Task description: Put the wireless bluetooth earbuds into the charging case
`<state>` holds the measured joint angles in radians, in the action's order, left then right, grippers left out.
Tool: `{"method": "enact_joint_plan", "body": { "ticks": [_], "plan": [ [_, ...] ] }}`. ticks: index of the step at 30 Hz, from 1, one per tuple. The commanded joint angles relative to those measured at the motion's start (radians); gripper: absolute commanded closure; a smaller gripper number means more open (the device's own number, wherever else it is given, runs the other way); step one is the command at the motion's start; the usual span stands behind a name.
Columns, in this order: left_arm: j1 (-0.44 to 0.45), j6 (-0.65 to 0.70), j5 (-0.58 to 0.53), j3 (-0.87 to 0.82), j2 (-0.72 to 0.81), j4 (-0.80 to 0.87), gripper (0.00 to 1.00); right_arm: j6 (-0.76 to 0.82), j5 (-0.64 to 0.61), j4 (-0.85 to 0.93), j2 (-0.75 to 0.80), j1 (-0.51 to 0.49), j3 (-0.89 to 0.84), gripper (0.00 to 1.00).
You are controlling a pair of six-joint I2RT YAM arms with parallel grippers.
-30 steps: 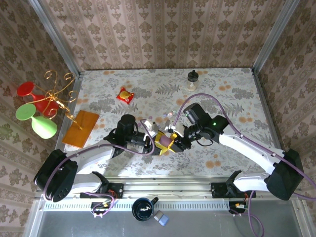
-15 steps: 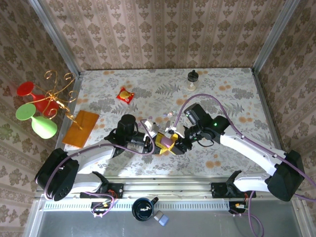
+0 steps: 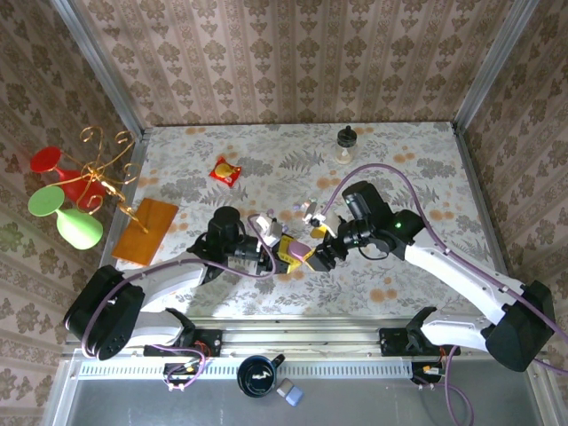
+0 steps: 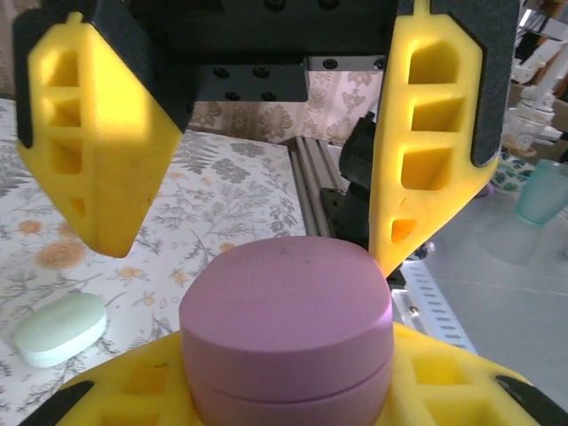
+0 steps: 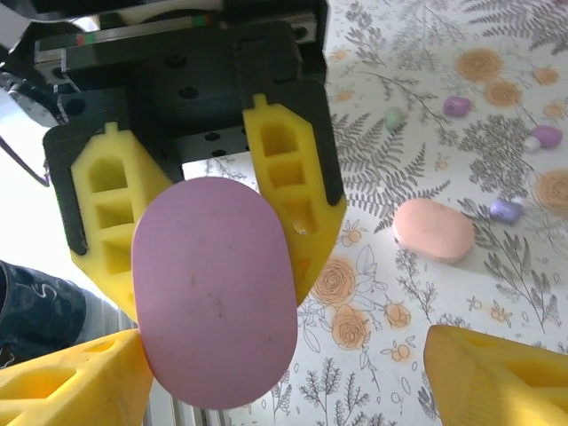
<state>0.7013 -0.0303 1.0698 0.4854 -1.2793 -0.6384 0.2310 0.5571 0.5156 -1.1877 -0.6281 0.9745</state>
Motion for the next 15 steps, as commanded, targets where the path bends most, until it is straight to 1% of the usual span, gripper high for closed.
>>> {"method": "enact_joint_plan", "body": {
  "ticks": [1, 6, 13, 15],
  "plan": [
    [0.007, 0.016, 0.032, -0.016, 0.0, -0.051, 0.71, -0.07, -0.097, -0.089, 0.031, 0.035, -0.019, 0.2],
    [0.007, 0.025, 0.027, -0.035, -0.006, -0.097, 0.71, -0.142, -0.112, -0.154, 0.066, 0.074, -0.035, 0.19],
    [0.01, 0.041, 0.03, -0.041, -0.017, -0.123, 0.72, -0.173, -0.115, -0.168, 0.067, 0.084, -0.034, 0.19],
    [0.01, 0.06, 0.021, -0.049, -0.018, -0.122, 0.72, -0.178, -0.096, -0.172, 0.082, 0.084, -0.039, 0.19]
  ]
}}
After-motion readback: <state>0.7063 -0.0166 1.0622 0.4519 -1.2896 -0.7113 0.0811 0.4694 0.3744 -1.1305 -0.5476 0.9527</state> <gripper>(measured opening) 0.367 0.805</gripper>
